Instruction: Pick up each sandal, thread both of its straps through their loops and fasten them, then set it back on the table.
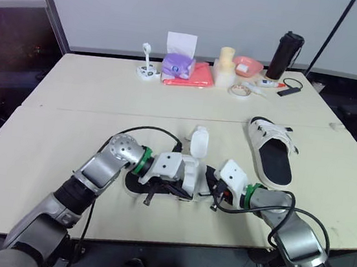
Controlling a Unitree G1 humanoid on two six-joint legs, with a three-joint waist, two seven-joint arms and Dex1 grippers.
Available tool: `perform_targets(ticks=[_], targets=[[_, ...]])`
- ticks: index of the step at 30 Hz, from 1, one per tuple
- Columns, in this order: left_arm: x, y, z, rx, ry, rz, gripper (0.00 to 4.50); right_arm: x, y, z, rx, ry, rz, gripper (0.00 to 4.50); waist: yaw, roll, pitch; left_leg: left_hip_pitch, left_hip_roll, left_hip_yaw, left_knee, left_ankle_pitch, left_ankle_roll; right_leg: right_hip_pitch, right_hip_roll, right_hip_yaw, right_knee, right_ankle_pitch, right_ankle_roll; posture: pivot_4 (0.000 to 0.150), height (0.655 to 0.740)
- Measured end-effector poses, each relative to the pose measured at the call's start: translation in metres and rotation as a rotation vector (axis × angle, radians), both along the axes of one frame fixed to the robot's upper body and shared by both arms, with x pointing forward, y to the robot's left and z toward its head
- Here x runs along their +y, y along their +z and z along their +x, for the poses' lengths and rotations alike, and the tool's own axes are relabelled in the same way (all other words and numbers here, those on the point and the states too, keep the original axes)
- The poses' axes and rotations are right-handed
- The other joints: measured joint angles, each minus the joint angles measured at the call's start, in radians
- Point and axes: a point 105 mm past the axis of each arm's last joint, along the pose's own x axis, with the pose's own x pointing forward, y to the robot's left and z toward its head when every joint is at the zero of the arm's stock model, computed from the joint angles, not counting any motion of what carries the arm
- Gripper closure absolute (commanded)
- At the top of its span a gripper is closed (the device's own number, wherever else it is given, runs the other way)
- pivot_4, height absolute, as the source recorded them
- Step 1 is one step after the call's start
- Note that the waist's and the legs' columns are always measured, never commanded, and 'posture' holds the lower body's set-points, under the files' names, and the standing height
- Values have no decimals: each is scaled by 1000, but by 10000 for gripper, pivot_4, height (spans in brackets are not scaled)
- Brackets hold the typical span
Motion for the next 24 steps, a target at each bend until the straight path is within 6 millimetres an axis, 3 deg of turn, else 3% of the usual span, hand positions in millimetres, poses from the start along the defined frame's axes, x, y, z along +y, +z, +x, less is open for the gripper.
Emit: perform_targets(ticks=[3,9,12,15,18,21,24], targets=[[0,0,-2,2,-2,3,35939,0,0,0,-1,1,0,45000,0,0,0,0,0,0,0,0,0,0,0,0,0,0,0,1500,7400],[1,2,-6,88,24,-30,6902,0,0,1,-1,1,-1,45000,1,0,0,0,0,0,0,0,0,0,0,0,0,0,0,1500,7400],[1,11,-6,107,47,-74,6902,0,0,1,-2,4,-1,45000,0,0,0,0,0,0,0,0,0,0,0,0,0,0,0,1500,7400],[10,40,-1,177,130,-218,6902,1,0,1,-3,10,-1,45000,-1,0,0,0,3,0,0,0,0,0,0,0,0,0,0,1500,7400],[20,52,2,193,185,-255,6902,1,0,2,-4,15,-2,45000,-1,0,0,0,3,0,0,0,0,0,1,0,0,0,0,1500,7400],[29,50,-1,213,217,-238,6902,2,0,2,-5,20,-3,45000,-2,0,0,1,4,0,0,0,0,0,1,0,0,0,0,1500,7400],[45,32,-5,259,267,-182,6902,3,0,2,-4,27,-5,45000,-5,0,0,1,5,1,-1,0,0,0,1,0,0,0,0,1500,7400]])
